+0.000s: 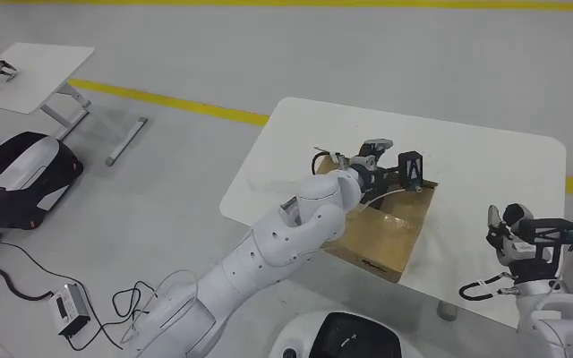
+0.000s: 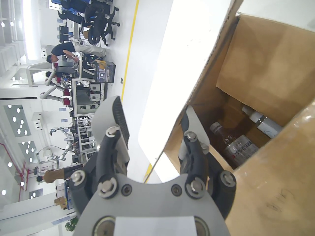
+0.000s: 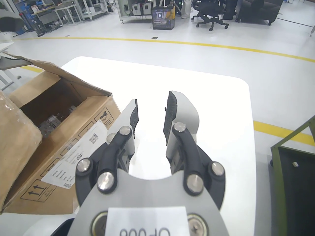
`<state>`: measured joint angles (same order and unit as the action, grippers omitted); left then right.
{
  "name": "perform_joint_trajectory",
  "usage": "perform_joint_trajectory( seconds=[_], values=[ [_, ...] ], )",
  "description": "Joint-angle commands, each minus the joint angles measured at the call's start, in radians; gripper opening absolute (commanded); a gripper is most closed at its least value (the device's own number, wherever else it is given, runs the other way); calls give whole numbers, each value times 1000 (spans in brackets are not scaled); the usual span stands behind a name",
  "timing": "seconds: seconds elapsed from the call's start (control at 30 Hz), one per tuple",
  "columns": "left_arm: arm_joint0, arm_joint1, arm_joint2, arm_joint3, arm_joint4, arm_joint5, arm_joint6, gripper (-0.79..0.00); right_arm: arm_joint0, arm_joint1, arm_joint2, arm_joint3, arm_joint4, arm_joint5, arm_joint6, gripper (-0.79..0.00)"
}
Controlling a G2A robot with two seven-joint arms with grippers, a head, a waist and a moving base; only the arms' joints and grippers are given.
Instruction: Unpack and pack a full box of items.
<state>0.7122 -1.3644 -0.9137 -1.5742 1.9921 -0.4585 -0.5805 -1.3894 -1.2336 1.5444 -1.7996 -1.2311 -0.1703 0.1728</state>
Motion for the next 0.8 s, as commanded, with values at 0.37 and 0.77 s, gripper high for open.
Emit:
perform_joint_trajectory(
  seconds=[0.37,0.77],
  values=[
    [-286,-123,139,397,-144,250,7,0,-49,4,41,-25,17,13,-20,-505],
    [-447,-256,281,789,-201,304,7,0,-66,6,57,-41,18,14,-15,-505]
  ],
)
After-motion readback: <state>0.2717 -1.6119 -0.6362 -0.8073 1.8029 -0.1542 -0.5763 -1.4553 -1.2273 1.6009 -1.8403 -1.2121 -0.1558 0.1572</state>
